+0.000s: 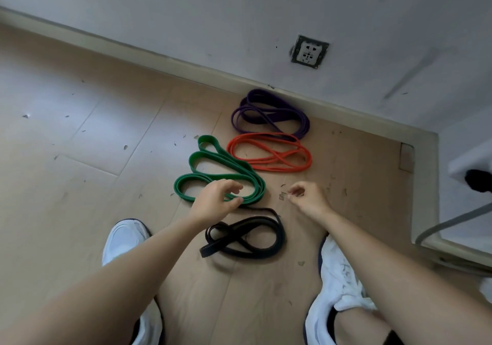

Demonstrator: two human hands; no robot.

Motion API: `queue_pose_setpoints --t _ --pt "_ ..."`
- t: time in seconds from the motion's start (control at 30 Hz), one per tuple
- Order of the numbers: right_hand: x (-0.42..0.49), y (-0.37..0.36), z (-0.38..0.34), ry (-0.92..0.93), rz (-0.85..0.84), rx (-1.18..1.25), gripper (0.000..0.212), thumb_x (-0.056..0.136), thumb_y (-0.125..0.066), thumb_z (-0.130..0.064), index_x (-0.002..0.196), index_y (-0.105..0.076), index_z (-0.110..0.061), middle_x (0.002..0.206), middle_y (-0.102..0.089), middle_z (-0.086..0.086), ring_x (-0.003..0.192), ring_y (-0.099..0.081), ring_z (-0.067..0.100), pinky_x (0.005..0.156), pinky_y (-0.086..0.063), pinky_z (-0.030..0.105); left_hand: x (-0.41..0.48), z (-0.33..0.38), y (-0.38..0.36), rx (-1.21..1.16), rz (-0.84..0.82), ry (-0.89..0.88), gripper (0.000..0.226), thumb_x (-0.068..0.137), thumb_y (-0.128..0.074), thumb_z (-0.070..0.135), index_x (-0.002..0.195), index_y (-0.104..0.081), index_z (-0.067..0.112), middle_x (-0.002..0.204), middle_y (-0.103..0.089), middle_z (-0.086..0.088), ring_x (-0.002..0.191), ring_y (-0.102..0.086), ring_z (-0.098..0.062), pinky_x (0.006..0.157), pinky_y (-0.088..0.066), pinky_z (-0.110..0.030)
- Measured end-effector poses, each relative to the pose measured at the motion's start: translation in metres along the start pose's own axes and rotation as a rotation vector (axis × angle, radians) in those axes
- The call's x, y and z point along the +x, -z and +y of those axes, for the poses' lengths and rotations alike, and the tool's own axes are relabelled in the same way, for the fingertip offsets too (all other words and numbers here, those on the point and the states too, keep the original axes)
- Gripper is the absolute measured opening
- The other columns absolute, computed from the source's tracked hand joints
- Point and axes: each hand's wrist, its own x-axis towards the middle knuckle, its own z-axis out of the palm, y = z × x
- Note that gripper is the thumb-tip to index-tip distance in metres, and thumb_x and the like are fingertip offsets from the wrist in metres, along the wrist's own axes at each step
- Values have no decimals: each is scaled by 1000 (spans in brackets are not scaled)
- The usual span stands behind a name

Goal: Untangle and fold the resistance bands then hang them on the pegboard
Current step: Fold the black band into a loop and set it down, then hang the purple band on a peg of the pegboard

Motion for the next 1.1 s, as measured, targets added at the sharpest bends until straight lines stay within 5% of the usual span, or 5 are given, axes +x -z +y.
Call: queue_pose_setpoints --t 0.17,0.57,0.77,0.97,1.1 --pt "44 19 -7 3 153 44 33 87 -76 -14 118 -67 -10 120 -67 8 109 -63 24 98 -50 36 45 22 -6 -39 -4 -48 30 91 -70 33 120 -70 26 110 -72 14 104 -65 -6 92 -54 -33" --pt "181 56 -26 -116 289 179 70 88 -76 -41 142 -51 -3 138 -60 12 127 -57 30 99 -45 33 182 43 -22 177 180 -214 48 89 -65 33 136 -60 28 136 -61 4 122 -52 -23 98 -47 -43" --pt "217 58 -43 -222 168 240 32 88 -74 -18 118 -70 -9 99 -71 11 68 -60 16 48 -44 17 189 13 -38 335 -4 -240 52 94 -61 41 145 -52 31 145 -55 4 127 -44 -24 102 -41 -42" --pt "202 85 -57 -176 82 321 25 79 -74 -5 101 -65 -5 82 -66 12 59 -62 17 46 -49 24 173 13 -25 200 -33 -268 57 93 -66 35 147 -53 25 145 -58 0 134 -50 -23 111 -42 -40" --pt "179 110 -101 26 133 366 39 81 -79 -2 110 -53 -6 85 -67 10 57 -64 13 46 -52 21 158 26 7 56 84 -255 49 88 -62 38 135 -63 25 125 -67 5 116 -60 -20 98 -50 -40"
